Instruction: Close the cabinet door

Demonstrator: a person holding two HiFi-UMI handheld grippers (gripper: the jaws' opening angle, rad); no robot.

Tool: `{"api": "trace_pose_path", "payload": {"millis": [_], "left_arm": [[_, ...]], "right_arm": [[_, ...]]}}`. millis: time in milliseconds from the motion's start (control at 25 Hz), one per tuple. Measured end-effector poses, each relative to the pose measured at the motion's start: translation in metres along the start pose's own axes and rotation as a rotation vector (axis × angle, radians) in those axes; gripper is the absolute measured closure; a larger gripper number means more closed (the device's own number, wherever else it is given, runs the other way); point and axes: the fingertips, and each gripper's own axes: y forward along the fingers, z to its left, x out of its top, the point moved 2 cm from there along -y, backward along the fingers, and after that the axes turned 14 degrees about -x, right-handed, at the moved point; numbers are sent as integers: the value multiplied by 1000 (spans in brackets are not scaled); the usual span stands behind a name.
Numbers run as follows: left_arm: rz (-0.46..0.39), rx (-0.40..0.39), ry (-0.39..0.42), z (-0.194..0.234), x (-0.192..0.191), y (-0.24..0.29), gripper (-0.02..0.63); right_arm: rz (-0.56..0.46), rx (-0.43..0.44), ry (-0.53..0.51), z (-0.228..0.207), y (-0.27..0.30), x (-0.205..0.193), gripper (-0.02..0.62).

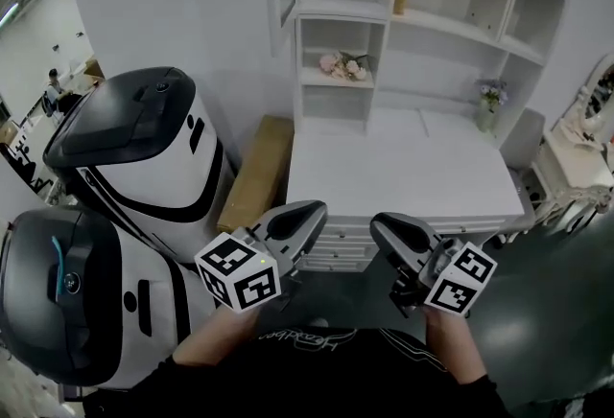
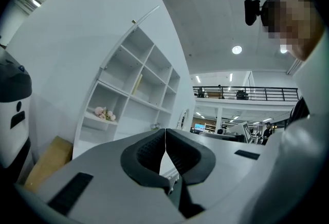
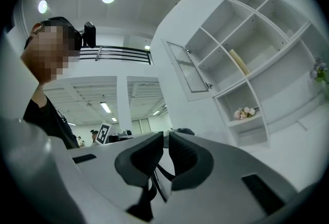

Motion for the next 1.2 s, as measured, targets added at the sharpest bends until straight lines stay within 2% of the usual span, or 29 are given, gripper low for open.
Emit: {"api": "trace_pose_path", "payload": {"millis": [280,560,760,1080,1200], "left_arm": [[-29,1,76,78,45,12,583],[-46,12,133,131,72,19,581],[-38,84,205,161,93,15,572],[-72,197,331,213,136,15,422],[-79,209,361,226,152,19,408]], "right_arm": [[-22,1,-5,-36,73,28,538],[-23,-7,-45,-56,112,37,538],[-6,-10,-82,-60,122,37,538],[11,-57,-41,-88,127,34,538],[14,-60,-36,-94,131,32,538]]}}
